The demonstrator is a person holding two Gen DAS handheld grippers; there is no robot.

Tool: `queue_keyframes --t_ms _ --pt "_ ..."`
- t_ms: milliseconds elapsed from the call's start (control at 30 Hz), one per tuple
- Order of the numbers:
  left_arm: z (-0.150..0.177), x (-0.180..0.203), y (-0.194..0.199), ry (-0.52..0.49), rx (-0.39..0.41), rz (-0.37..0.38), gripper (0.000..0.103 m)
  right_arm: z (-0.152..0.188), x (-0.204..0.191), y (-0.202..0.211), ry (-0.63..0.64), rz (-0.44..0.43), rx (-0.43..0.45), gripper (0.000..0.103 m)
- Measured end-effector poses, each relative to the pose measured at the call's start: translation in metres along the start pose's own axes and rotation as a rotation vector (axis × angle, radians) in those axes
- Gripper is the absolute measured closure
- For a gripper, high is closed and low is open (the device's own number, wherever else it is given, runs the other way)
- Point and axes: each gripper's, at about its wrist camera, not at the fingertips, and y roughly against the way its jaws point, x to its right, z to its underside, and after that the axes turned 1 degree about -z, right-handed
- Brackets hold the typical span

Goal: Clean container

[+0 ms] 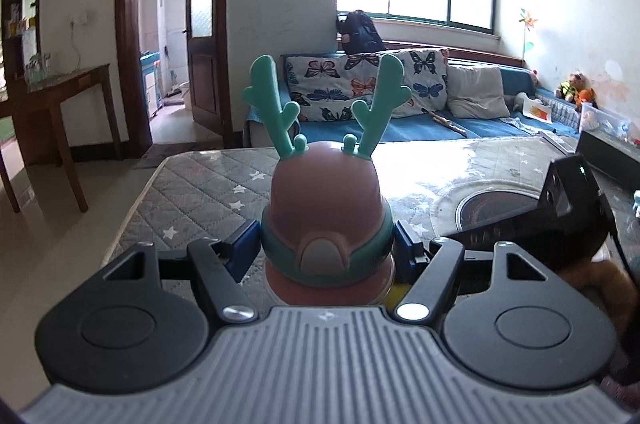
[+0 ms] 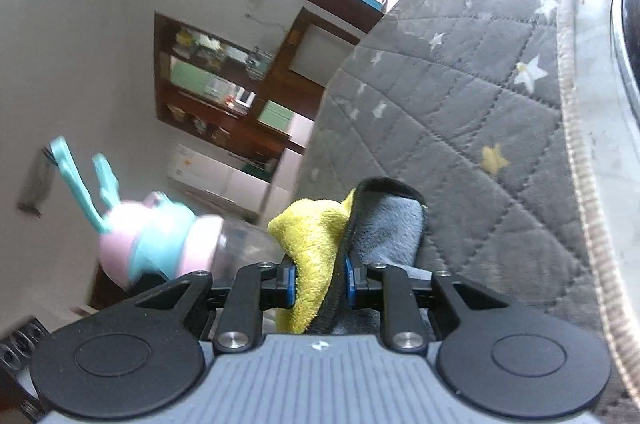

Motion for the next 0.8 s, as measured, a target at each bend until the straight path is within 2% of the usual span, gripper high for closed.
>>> queue_keyframes --t_ms 167,500,633,800 --pt "-0.001 0.010 0.002 0.049 0.001 -0.063 0.033 0.009 -0.031 0.012 0.097 0.085 -0.014 0.082" --pt "-0.004 0.043 0.009 0.088 0.043 -0.231 0.033 0.024 -0.063 0.027 0.174 0.123 -0.022 0.082" --pt "-0.007 0.044 0.007 0.157 0.047 -0.254 0.033 0.035 -0.078 0.029 0.271 0.166 -0.021 0.080" --pt "-0.008 0.047 0.006 0.188 0.059 -0.267 0.034 0.049 -0.098 0.041 0.398 0.219 -0.006 0.079"
